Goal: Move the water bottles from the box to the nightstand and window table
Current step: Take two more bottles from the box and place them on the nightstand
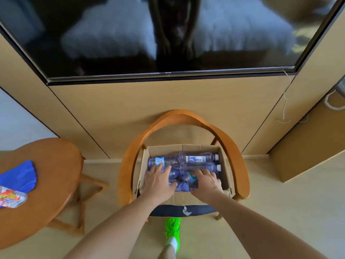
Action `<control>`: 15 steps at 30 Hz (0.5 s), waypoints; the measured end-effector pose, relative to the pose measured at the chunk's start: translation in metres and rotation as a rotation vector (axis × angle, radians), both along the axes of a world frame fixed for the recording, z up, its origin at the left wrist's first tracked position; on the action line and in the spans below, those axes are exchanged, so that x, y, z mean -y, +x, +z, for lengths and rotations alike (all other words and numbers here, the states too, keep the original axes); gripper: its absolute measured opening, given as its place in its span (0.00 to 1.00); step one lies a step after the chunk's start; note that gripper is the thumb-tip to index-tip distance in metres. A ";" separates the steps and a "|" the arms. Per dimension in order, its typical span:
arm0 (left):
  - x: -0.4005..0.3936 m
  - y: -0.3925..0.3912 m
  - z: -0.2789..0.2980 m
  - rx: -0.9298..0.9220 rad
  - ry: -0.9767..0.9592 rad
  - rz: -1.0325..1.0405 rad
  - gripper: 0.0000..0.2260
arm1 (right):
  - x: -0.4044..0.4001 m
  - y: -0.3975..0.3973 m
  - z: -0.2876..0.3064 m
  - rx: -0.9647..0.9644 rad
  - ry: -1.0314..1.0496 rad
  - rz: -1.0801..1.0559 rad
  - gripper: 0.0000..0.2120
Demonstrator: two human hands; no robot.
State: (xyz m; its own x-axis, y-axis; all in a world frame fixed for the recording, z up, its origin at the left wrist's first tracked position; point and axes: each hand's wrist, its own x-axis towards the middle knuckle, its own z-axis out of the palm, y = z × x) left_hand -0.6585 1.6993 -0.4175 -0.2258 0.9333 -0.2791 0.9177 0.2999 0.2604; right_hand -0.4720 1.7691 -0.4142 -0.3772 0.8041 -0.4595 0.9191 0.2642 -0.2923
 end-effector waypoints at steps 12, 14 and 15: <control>-0.156 -0.009 -0.086 0.108 -0.158 -0.212 0.34 | -0.113 -0.021 -0.071 0.158 -0.152 -0.155 0.38; -0.173 -0.009 -0.103 0.115 -0.186 -0.260 0.35 | -0.128 -0.019 -0.085 0.193 -0.158 -0.160 0.39; -0.181 -0.008 -0.112 0.122 -0.204 -0.283 0.35 | -0.134 -0.017 -0.092 0.210 -0.171 -0.166 0.39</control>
